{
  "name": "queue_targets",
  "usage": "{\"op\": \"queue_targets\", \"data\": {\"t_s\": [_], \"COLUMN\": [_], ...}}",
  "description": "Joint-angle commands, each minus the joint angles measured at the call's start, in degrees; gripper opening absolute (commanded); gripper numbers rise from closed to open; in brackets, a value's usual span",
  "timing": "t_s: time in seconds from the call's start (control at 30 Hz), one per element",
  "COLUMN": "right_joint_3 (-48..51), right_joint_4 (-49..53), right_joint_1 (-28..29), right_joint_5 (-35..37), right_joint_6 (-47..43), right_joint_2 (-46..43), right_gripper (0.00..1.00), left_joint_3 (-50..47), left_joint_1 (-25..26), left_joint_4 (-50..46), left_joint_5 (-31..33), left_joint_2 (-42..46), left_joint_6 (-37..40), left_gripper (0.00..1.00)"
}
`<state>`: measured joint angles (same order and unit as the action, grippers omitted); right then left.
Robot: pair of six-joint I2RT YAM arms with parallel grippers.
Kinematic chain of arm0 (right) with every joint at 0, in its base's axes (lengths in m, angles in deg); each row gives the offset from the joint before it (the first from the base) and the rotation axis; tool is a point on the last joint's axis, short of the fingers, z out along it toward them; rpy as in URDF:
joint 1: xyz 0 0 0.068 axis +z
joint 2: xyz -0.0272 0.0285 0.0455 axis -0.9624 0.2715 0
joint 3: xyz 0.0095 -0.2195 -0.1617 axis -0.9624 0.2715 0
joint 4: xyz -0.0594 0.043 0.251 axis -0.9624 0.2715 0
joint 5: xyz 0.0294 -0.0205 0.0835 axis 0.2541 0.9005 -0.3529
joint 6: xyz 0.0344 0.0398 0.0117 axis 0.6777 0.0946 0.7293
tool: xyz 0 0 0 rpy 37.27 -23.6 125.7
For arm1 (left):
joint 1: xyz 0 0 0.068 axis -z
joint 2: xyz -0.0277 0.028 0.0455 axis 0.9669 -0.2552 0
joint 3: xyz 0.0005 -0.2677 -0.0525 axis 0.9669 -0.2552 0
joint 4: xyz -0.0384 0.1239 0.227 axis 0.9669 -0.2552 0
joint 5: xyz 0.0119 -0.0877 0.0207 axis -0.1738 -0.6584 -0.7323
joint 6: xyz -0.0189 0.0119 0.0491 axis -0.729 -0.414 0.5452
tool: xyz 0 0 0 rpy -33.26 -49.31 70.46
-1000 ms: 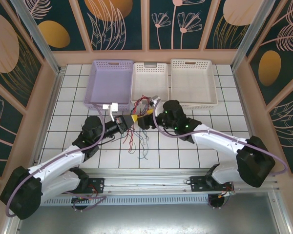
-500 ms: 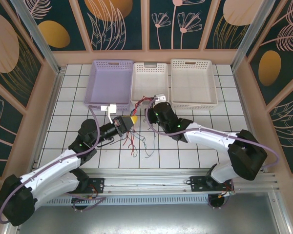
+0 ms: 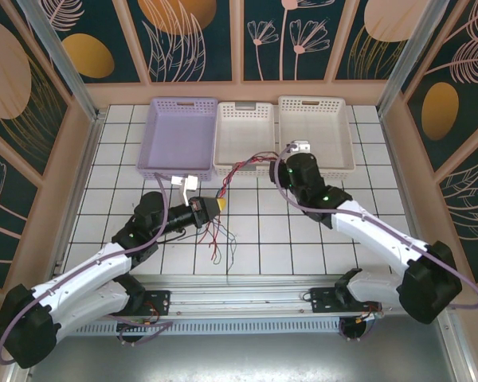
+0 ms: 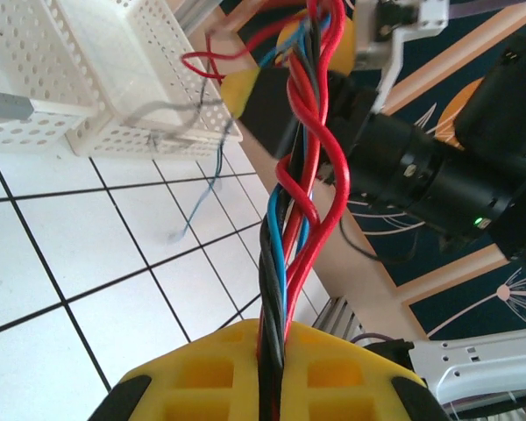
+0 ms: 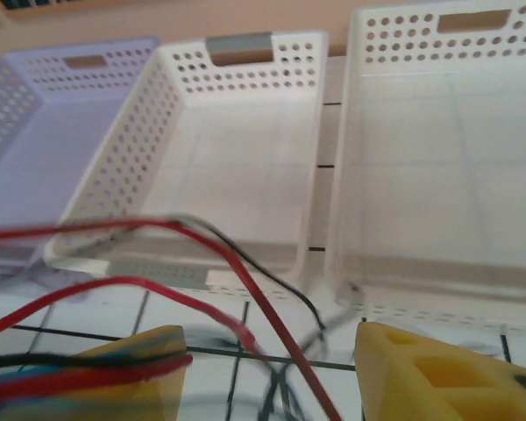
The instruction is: Untangle the cables
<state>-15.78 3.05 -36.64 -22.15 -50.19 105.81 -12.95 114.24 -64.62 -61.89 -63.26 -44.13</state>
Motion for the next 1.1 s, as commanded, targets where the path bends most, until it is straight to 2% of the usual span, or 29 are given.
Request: {"op": "queue_targets", "data": {"t_s": [0.0,0.1,0.3,0.5,0.77,1.07], "right_joint_3": [0.61,0.70,1.20,3.15,4.77,5.10], "right_joint_4": [0.80,1.14,3.07,-3.34,-13.47,-16.00], "right_joint_1": [0.10,0.11,0.10,0.77,5.66,5.99], "right_joint_5": [-14.36,-21.25,-28.12,-42.32,-44.77,-40.66], "right_joint_6": [-2.68,-2.17,1.79,9.82,16.42,22.05], "right_joint_2": [-2.49,-3.66,-6.63,-7.79,-6.85,-1.56], "right_gripper": [0.62,0.66,0.67,0.64,0.63,0.54], "left_joint_3": [1.40,0.88,-0.33,-0.95,-3.27,-3.55], "left_joint_1": [0.20,0.25,0.27,0.41,3.12,7.11], "left_joint_4": [0.42,2.33,6.41,9.12,11.51,13.44], "left_joint_5": [-1.56,-1.55,-0.46,-0.11,1.85,4.71], "left_joint_2": [-0.24,-0.24,-0.42,-1.61,-3.15,-4.87], "left_joint_6": [1.01,0.12,-1.92,-2.88,-3.34,-2.13], "left_gripper": [0.00,0.00,0.00,0.00,0.00,0.00]}}
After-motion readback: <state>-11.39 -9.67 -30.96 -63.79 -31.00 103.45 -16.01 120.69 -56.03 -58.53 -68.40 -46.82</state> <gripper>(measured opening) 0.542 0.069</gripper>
